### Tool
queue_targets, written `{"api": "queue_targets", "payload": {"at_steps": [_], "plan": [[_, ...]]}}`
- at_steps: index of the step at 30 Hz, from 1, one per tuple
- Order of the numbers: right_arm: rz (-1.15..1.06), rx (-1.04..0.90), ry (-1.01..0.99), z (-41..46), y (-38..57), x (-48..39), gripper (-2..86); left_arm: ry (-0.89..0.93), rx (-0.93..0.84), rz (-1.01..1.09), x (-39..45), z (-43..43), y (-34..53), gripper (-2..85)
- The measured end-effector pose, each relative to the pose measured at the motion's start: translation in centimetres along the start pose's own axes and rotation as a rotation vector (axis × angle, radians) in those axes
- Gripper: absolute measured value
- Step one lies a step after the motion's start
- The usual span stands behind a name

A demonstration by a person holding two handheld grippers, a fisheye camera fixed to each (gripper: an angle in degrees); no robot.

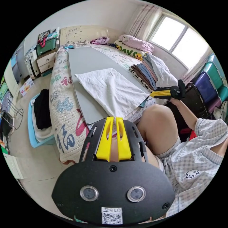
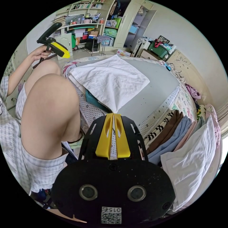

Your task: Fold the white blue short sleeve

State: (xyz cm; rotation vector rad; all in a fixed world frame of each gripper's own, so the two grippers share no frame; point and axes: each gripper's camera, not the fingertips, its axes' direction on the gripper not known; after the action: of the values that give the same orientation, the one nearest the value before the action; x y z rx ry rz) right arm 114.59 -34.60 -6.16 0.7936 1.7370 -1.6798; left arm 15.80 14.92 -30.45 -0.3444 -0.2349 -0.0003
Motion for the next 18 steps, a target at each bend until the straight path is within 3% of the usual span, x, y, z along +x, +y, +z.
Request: {"api": "queue_targets", "payload": {"at_steps": [5, 8, 12, 18], "plan": [[-0.020, -0.030, 0.009, -0.4, -2.3, -0.1, 5.7, 0.036, 0.054, 0.007, 2.5, -1.4, -0.4, 7.7], [-0.016, -0.035, 0.051, -1.1, -2.8, -0.1, 2.2, -0.019, -0.031, -0.024, 3.4, 1.2, -0.3, 8.0], [0.014, 0.007, 0.039, -3.7, -2.6, 0.7, -0.2, -0.045, -0.085, -0.126, 2.5, 4.6, 0.3, 8.4], [0.019, 0.010, 0.052, -6.1, -2.5, 0.8, -0.5, 0.086, 0.027, -0.368, -1.7, 6.6, 2.8, 7.6]]}}
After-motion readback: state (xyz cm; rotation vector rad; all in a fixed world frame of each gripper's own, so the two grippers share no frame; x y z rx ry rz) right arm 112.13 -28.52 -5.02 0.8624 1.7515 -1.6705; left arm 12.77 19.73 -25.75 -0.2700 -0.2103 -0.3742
